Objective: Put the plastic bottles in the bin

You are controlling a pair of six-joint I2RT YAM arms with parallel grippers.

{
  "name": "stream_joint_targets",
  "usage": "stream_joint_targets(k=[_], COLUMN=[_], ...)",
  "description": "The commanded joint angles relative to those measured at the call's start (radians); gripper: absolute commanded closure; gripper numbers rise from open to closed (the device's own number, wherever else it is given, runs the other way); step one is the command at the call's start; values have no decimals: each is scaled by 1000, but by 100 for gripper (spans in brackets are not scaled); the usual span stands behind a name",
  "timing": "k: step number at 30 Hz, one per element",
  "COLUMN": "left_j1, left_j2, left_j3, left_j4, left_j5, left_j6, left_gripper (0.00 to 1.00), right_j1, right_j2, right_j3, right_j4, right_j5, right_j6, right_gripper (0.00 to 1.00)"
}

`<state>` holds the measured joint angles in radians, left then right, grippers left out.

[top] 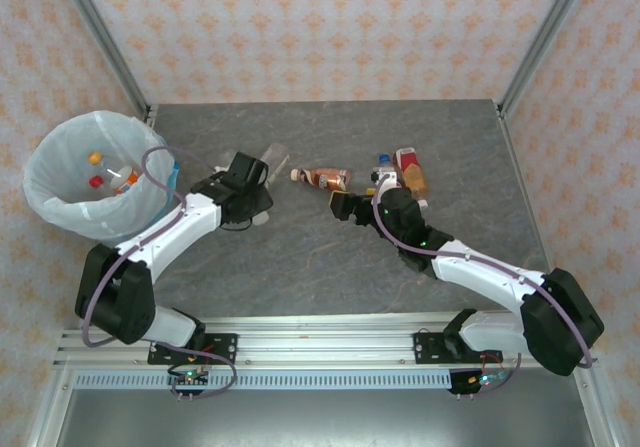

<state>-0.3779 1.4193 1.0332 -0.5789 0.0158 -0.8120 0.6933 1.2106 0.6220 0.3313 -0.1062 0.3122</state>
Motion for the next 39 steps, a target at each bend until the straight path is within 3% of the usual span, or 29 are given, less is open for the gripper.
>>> stream_joint_targets(k=[1, 8, 9, 11, 13, 20, 29, 32, 39], left_j1=[-3, -1, -1, -1, -1, 2, 35, 72, 219], left_j2=[-37, -60, -63, -66, -71, -122, -194, -227, -269], left_j3=[83, 217, 237, 282, 316, 406, 471, 476, 482], left_j4=[-37, -145, -155, -164, -164, -154, -172, -147, -112], left_j5=[-17, -69, -71, -57, -60, -171, -423, -521, -612], left_j6=[104, 219, 241, 304, 332, 396, 491, 505, 503], left_gripper=[57, 67, 71, 91, 100, 100, 100, 100, 100], right_j1=[8, 46, 49, 52, 52, 60, 61, 61, 61], right_j2=[-1, -9, -9, -7, -2, 7, 25, 42, 79], right_j3=[37, 76, 78, 81, 79, 81, 84, 89, 126], right_j4=[24, 28, 27, 30, 36, 37, 38, 47, 45], right_j5=[-56, -65, -56, -43, -32, -33, 11, 17, -16], right_j6=[-20, -75, -81, -89, -93, -87, -113, -113, -139], right_gripper=[1, 1, 1, 1, 1, 1, 1, 1, 1])
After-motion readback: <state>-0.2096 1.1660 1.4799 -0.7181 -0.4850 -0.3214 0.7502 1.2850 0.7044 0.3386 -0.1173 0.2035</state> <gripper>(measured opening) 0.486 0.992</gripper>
